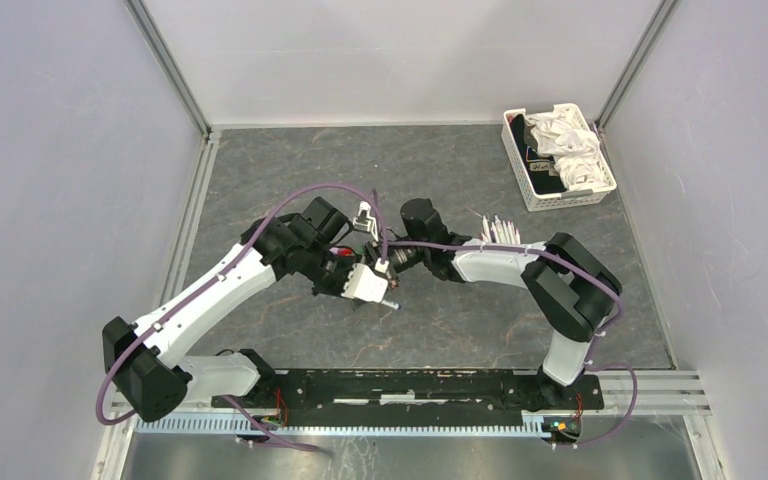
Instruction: Open the pen caps
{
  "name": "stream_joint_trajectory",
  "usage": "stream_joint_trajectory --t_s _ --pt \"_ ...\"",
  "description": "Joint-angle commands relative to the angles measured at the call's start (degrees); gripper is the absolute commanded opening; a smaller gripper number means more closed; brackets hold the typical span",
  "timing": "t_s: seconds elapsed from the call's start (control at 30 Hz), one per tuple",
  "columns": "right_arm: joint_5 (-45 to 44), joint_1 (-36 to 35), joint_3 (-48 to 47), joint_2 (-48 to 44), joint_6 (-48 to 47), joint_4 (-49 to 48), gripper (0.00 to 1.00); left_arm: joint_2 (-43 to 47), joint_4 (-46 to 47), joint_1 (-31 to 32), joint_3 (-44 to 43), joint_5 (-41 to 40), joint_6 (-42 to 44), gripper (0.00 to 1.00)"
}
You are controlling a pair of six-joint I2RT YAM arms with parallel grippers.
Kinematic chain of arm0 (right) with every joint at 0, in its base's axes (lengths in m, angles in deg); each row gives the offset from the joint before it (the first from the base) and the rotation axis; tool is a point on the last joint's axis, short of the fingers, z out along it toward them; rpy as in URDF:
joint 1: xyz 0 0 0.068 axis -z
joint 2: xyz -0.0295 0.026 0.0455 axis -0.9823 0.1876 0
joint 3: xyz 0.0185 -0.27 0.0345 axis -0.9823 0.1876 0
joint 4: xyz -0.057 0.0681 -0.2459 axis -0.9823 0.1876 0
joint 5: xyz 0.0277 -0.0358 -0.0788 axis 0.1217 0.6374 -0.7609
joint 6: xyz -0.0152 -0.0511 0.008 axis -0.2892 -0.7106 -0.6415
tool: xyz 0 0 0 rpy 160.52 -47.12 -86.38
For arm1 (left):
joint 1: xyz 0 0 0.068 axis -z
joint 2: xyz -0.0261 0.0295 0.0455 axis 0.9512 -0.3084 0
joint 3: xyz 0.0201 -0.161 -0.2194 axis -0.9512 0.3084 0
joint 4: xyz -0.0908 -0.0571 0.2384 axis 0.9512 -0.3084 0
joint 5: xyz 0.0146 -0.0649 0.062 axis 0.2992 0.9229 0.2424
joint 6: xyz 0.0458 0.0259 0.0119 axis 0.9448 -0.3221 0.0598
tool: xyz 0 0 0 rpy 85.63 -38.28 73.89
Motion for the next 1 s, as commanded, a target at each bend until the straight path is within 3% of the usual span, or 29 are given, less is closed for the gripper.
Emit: stream_joint_trajectory --t_s 0.0,0.07,0.37,0.4,0.43,0.47,0.5,0.53,0.57,0.6,0.63,0.67,0.7,0.8,0.97 --pt "-1.7 0.8 -7.3 2.8 -4.0 4.5 0.08 0.3 -0.9 1.4 -0.4 2.7 2.7 0.02" --pt "-1.5 0.8 -9.1 3.9 -4.1 4.8 0.00 0.2 -1.1 1.4 -0.2 2.3 3.2 0.02" --pt "-3.6 0.6 -11.3 7.6 -5.0 5.1 0.00 -1.8 -0.5 1.5 -1.3 0.6 3.7 0.02" --pt "-3.6 1.0 -10.5 7.5 -8.5 9.8 0.00 -2.0 -0.6 1.0 -1.1 -1.7 4.0 0.02" --pt "-4.3 1.5 -8.4 5.9 -17.3 21.3 0.00 -2.0 -2.4 -1.1 -1.0 -5.9 5.7 0.02" --pt "-7.2 2.0 -2.8 0.6 -27.5 32.7 0.00 -1.7 -5.1 -8.7 -1.0 -9.7 10.1 0.02" --pt "-9.4 2.1 10.0 -6.6 -32.2 34.5 0.00 -0.8 -6.6 -21.7 -0.7 -10.9 18.6 0.02" --pt "-10.6 3.8 27.2 -15.3 -23.3 17.7 0.00 -0.8 -7.1 -36.6 0.0 -8.3 28.8 0.02" --pt "-10.9 5.8 36.7 -18.8 -6.3 -2.3 0.00 -2.5 -10.7 -39.4 -1.0 -7.2 34.9 0.02" --pt "-8.0 6.2 34.6 -16.6 -3.7 -7.8 0.00 -3.7 -13.0 -32.4 -4.1 -6.9 29.3 0.02" --pt "-6.0 5.4 27.4 -13.5 -11.9 4.9 0.00 -5.0 -13.1 -23.5 -7.3 -7.2 20.5 0.02" --pt "-8.7 4.2 20.0 -12.3 -19.9 18.3 0.00 -5.1 -11.4 -18.4 -8.1 -7.6 14.7 0.02" --pt "-9.3 3.8 17.8 -12.2 -23.4 21.6 0.00 -4.2 -9.4 -14.8 -7.5 -8.8 13.2 0.02" --pt "-7.0 6.0 20.2 -13.3 -16.7 12.6 0.00 -2.5 -7.3 -10.4 -6.2 -10.4 10.0 0.02" --pt "-5.2 6.1 16.9 -11.4 -17.5 12.6 0.00 -2.5 -4.6 -8.5 -5.8 -8.2 6.6 0.02"
